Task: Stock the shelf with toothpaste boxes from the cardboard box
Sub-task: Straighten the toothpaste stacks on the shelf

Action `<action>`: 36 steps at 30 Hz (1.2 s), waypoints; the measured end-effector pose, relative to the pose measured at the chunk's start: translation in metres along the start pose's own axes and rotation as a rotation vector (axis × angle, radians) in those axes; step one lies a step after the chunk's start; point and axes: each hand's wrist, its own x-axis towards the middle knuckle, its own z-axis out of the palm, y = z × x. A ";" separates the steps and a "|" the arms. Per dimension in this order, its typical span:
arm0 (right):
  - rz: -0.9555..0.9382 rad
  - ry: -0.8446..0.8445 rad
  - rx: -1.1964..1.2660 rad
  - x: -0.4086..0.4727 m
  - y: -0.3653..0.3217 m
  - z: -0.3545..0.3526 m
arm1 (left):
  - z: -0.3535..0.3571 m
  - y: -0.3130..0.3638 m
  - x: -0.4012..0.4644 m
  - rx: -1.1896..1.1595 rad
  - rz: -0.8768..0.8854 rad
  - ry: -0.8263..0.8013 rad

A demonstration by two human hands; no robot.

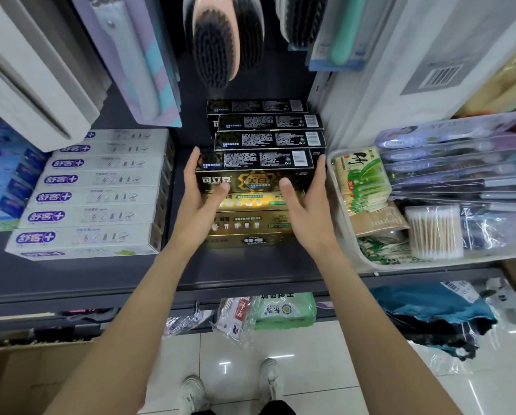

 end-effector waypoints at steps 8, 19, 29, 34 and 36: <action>-0.225 0.065 -0.929 0.055 -0.030 -0.048 | 0.002 -0.002 0.003 0.283 0.053 0.110; 0.076 -0.163 -1.052 0.103 -0.032 -0.044 | 0.001 0.005 0.005 0.391 0.075 0.124; 0.075 -0.166 -0.903 0.103 -0.032 -0.019 | 0.004 0.006 0.010 0.373 0.080 0.144; 0.124 -0.138 -0.756 0.110 -0.035 -0.025 | -0.003 0.006 0.013 0.346 0.075 0.100; 0.113 -0.119 -0.749 0.113 -0.037 -0.026 | -0.003 0.006 0.015 0.334 0.075 0.090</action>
